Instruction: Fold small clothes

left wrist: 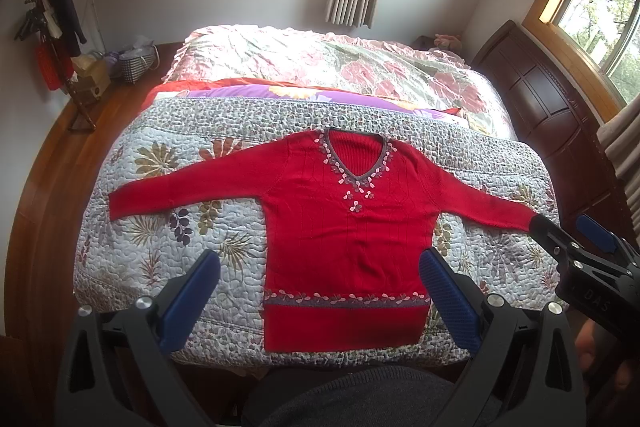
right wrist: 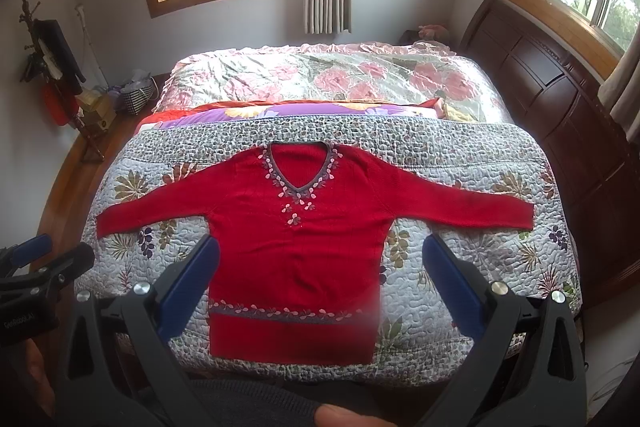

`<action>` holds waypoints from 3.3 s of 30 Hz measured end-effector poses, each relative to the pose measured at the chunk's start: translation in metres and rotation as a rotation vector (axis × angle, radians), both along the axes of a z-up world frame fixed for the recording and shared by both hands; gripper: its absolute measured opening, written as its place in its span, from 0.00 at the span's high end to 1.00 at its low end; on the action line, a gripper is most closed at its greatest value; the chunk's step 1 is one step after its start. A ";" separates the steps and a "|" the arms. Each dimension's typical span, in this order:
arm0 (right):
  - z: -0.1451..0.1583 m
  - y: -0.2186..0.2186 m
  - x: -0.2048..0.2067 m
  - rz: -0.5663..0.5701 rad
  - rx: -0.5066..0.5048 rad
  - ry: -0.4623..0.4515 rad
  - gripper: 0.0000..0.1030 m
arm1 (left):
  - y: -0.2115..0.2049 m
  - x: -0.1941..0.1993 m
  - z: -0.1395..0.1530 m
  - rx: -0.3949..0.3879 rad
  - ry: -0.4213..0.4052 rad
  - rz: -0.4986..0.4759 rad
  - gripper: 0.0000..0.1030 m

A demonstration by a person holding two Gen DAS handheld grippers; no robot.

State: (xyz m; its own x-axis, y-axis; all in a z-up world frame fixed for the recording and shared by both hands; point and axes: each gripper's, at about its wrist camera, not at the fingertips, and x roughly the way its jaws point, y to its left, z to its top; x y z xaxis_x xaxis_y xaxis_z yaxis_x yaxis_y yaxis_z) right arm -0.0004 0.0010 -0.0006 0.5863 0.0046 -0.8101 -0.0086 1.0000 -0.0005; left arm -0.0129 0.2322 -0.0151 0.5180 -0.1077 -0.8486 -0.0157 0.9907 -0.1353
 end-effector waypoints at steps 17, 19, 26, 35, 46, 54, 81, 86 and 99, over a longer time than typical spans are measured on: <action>-0.037 -0.032 0.018 -0.017 0.112 -0.036 0.03 | -0.002 0.033 -0.038 0.032 0.018 -0.002 0.04; -0.060 -0.050 0.030 -0.048 0.084 0.002 0.03 | -0.003 0.044 -0.057 0.006 -0.030 -0.029 0.04; -0.164 -0.178 0.064 -0.266 0.124 0.158 0.03 | -0.029 0.097 -0.145 -0.070 0.060 -0.178 0.04; -0.267 -0.374 0.056 -0.657 0.445 0.222 0.30 | -0.083 0.121 -0.206 -0.086 0.224 -0.159 0.04; -0.351 -0.531 0.062 -0.922 0.905 0.096 0.47 | -0.125 0.117 -0.227 -0.220 0.297 -0.025 0.04; -0.376 -0.573 0.079 -0.973 1.010 0.082 0.53 | -0.147 0.116 -0.233 -0.199 0.332 0.005 0.04; -0.269 -0.530 0.115 -0.639 0.713 -0.068 0.95 | -0.103 0.105 -0.239 -0.367 0.352 0.114 0.04; -0.208 -0.456 0.140 -0.479 0.572 -0.123 0.95 | -0.077 0.116 -0.235 -0.445 0.323 0.103 0.04; -0.154 -0.258 0.194 -0.173 0.400 -0.127 0.95 | -0.009 0.165 -0.224 -0.558 0.237 0.042 0.04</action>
State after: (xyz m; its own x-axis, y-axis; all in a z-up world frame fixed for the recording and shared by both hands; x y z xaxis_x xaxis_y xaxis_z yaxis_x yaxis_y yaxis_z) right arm 0.1939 -0.2572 -0.1546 0.7009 0.1962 -0.6857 0.1335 0.9083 0.3964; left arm 0.1523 0.2231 -0.2387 0.3354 -0.5532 -0.7626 -0.1463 0.7690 -0.6222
